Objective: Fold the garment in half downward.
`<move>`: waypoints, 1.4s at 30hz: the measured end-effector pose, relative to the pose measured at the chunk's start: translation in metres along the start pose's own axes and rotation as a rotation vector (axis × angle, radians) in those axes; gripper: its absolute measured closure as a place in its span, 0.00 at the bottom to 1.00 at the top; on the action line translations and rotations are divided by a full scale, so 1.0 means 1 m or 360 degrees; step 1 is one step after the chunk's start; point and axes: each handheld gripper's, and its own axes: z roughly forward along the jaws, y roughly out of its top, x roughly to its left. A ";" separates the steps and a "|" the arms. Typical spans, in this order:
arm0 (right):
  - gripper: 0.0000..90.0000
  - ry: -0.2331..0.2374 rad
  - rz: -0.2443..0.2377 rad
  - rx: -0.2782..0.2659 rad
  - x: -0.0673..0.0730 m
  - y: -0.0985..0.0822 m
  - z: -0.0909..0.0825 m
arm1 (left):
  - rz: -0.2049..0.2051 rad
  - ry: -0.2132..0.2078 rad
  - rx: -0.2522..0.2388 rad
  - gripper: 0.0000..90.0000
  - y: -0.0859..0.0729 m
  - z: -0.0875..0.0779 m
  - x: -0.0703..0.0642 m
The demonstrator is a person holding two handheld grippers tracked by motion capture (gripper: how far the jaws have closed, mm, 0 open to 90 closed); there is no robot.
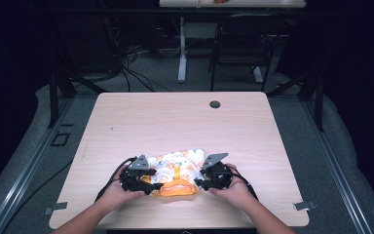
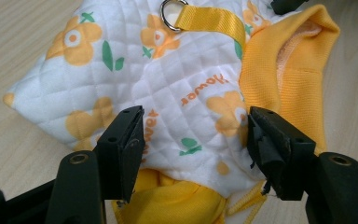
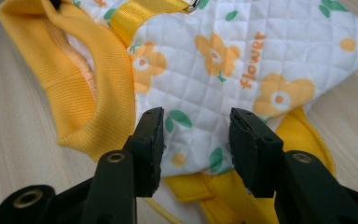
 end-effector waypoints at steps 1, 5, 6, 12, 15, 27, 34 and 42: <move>0.61 0.0001 -0.0006 0.0003 0.000 -0.001 0.000 | -0.0004 0.0000 -0.0005 0.41 -0.001 0.000 0.000; 0.61 0.0001 -0.0013 0.0005 0.000 -0.001 0.000 | 0.0010 0.0018 -0.0007 0.41 -0.002 0.002 -0.001; 0.61 0.0002 -0.0011 0.0008 0.000 -0.001 0.000 | 0.0005 0.0020 0.0001 0.41 -0.001 0.003 0.000; 0.61 -0.0015 0.0028 -0.0002 -0.005 0.002 0.004 | 0.0001 0.0082 0.0020 0.42 0.007 0.008 0.007; 0.61 -0.0023 0.0045 -0.0012 -0.010 0.004 0.006 | -0.0004 0.0107 0.0020 0.42 0.010 0.010 0.013; 0.61 -0.0073 0.0072 0.0028 -0.031 0.021 0.016 | -0.0038 0.0182 0.0014 0.44 0.023 0.018 0.036; 0.61 -0.0079 0.0126 0.0009 -0.041 0.026 0.022 | -0.0074 0.0192 -0.0024 0.45 0.023 0.020 0.046; 0.61 -0.0088 0.0132 0.0001 -0.047 0.029 0.024 | -0.0075 0.0217 -0.0019 0.46 0.027 0.022 0.050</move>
